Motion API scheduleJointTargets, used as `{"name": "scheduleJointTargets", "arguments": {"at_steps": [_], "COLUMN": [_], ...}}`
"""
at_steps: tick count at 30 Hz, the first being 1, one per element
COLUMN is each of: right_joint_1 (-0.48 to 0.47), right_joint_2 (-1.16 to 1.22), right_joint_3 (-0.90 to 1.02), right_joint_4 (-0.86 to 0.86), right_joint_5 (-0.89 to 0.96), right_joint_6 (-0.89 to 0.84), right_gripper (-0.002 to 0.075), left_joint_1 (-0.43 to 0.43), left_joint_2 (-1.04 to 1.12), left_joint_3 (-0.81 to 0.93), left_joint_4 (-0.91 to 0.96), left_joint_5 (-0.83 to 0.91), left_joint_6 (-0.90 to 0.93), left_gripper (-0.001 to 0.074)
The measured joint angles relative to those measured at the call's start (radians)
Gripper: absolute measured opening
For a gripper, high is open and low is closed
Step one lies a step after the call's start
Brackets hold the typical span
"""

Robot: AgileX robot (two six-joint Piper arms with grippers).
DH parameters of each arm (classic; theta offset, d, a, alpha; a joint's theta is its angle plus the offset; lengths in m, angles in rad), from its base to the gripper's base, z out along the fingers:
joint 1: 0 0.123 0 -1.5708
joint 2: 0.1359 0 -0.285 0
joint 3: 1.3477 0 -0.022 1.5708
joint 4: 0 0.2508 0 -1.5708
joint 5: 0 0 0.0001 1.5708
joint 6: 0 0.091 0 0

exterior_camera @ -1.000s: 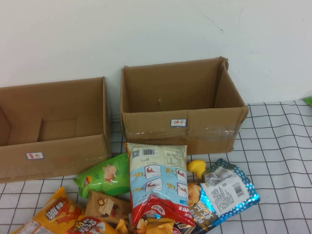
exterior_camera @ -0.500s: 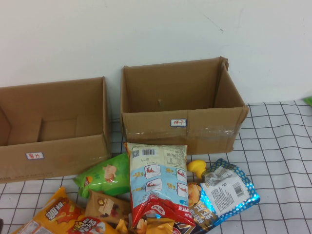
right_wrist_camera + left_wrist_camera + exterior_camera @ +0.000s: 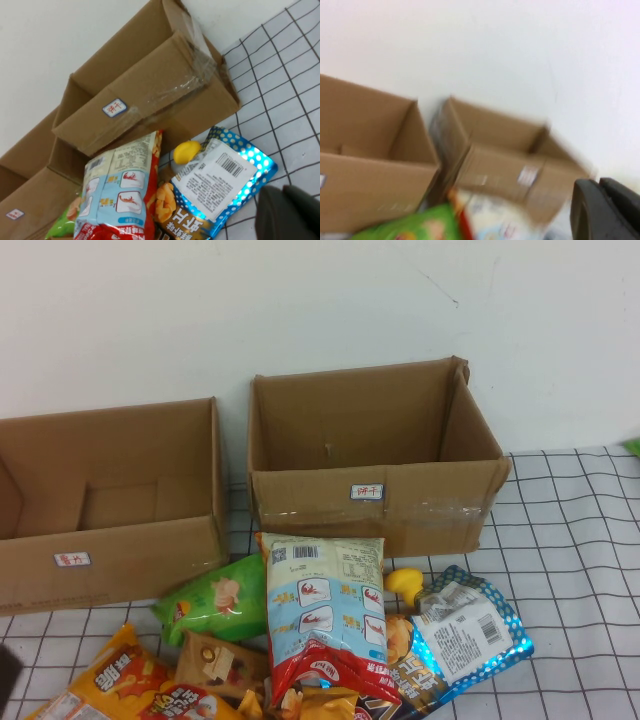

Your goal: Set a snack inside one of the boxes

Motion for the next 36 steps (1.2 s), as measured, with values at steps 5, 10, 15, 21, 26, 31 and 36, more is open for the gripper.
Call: {"name": "scheduleJointTargets", "arguments": {"at_steps": [5, 10, 15, 21, 26, 31, 36], "right_joint_1": [0.000, 0.000, 0.000, 0.000, 0.000, 0.000, 0.000], "right_joint_2": [0.000, 0.000, 0.000, 0.000, 0.000, 0.000, 0.000], "right_joint_3": [0.000, 0.000, 0.000, 0.000, 0.000, 0.000, 0.000], "right_joint_4": [0.000, 0.000, 0.000, 0.000, 0.000, 0.000, 0.000], "right_joint_5": [0.002, 0.002, 0.002, 0.002, 0.002, 0.002, 0.002], "right_joint_6": [-0.012, -0.017, -0.022, -0.057, -0.064, -0.064, -0.070], "right_gripper": [-0.0001, -0.0001, -0.0001, -0.0001, -0.0001, -0.0001, -0.0001], "left_joint_1": [0.000, -0.006, -0.096, -0.246, -0.314, -0.338, -0.340], "left_joint_2": [0.243, 0.456, 0.638, 0.847, 1.022, 1.218, 1.392], "left_joint_3": [-0.166, -0.262, -0.330, -0.394, -0.446, -0.522, -0.596], "left_joint_4": [0.250, 0.387, 0.410, 0.469, 0.480, 0.478, 0.407], "left_joint_5": [0.218, 0.314, 0.323, 0.255, 0.175, 0.144, 0.135], "left_joint_6": [0.022, 0.081, 0.147, 0.134, 0.096, 0.088, 0.107], "left_gripper": [-0.0003, -0.0003, -0.0003, -0.0003, 0.0028, 0.0256, 0.0553]}}
